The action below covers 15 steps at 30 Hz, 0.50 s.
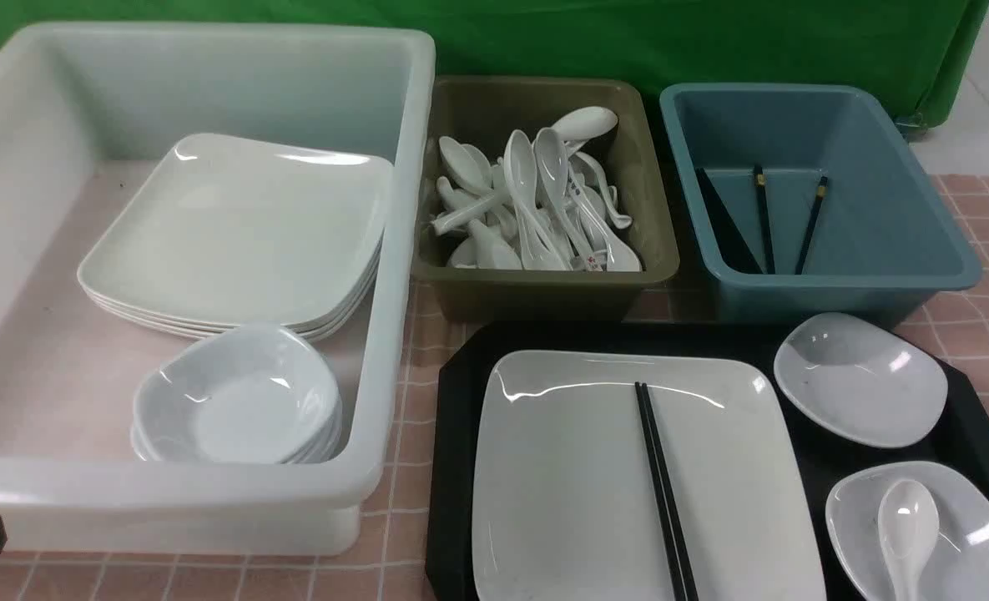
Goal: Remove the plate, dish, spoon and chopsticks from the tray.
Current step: Use the right arm to grab a soup spoon from the plate
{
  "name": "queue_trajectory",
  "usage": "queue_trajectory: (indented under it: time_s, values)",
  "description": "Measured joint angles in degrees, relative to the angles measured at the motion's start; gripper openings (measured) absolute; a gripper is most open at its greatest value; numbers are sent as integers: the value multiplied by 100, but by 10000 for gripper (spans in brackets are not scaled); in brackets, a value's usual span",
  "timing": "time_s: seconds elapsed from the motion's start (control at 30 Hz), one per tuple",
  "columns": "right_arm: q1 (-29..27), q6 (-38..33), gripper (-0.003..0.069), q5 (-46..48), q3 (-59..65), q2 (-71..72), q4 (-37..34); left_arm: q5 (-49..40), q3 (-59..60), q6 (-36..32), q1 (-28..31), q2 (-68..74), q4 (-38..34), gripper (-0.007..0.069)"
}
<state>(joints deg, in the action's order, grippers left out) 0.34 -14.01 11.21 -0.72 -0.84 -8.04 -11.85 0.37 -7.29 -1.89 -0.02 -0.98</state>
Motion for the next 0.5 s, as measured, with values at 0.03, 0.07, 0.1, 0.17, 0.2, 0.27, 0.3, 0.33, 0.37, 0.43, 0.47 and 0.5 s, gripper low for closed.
queue_trajectory:
  time_s: [0.03, 0.07, 0.1, 0.17, 0.2, 0.27, 0.3, 0.33, 0.37, 0.43, 0.47, 0.5]
  values:
    - [0, 0, 241, 0, 0, 0, 0, 0, 0, 0, 0, 0, 0, 22]
    - [0, 0, 241, 0, 0, 0, 0, 0, 0, 0, 0, 0, 0, 22]
    - [0, 5, 241, 0, 0, 0, 0, 0, 0, 0, 0, 0, 0, 22]
    - [0, 5, 241, 0, 0, 0, 0, 0, 0, 0, 0, 0, 0, 22]
    - [0, 5, 241, 0, 0, 0, 0, 0, 0, 0, 0, 0, 0, 22]
    - [0, 5, 241, 0, 0, 0, 0, 0, 0, 0, 0, 0, 0, 22]
    - [0, 5, 241, 0, 0, 0, 0, 0, 0, 0, 0, 0, 0, 22]
    - [0, 5, 241, 0, 0, 0, 0, 0, 0, 0, 0, 0, 0, 22]
    - [0, 5, 241, 0, 0, 0, 0, 0, 0, 0, 0, 0, 0, 22]
    - [0, 5, 241, 0, 0, 0, 0, 0, 0, 0, 0, 0, 35, 22]
    - [0, -1, 241, 0, 0, 0, 0, 14, 0, -6, 0, 0, 98, 22]
    - [0, -1, 241, 0, 0, 0, 0, 66, 0, -6, 0, 0, 145, 22]
